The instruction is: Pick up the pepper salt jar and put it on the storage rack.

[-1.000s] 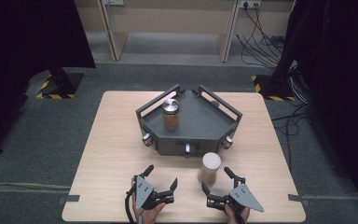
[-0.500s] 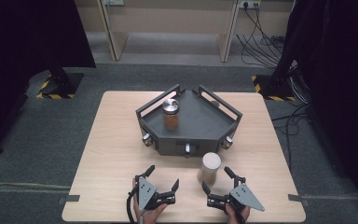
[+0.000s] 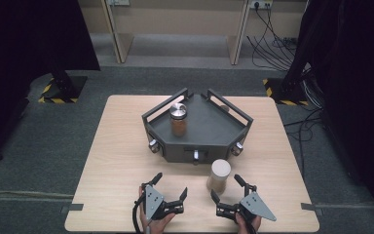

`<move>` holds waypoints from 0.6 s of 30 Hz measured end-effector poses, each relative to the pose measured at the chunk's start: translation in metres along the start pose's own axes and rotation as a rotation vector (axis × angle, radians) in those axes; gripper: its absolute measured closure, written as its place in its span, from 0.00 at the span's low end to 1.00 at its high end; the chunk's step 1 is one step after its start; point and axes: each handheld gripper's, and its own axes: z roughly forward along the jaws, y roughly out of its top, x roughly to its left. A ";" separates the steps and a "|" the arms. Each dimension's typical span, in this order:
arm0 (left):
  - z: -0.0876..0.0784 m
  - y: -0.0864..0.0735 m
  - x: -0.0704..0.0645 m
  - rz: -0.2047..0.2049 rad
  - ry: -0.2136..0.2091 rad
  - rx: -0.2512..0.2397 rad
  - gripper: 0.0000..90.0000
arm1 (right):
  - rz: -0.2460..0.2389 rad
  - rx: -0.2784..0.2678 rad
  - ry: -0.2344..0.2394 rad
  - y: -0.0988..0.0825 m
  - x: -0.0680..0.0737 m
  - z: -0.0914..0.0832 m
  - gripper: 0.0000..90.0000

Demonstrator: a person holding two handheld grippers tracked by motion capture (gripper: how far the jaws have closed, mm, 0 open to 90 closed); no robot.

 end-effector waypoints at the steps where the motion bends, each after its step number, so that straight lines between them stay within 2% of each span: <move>1: 0.000 0.000 0.000 -0.003 0.000 -0.001 0.00 | 0.002 -0.001 0.000 0.000 0.000 0.000 0.02; 14: 0.000 -0.001 0.001 -0.011 -0.002 -0.003 0.00 | -0.001 -0.002 -0.004 0.000 0.000 0.000 0.02; 18: -0.001 -0.001 0.002 -0.012 -0.003 -0.006 0.00 | 0.005 0.002 -0.021 0.000 0.002 0.001 0.03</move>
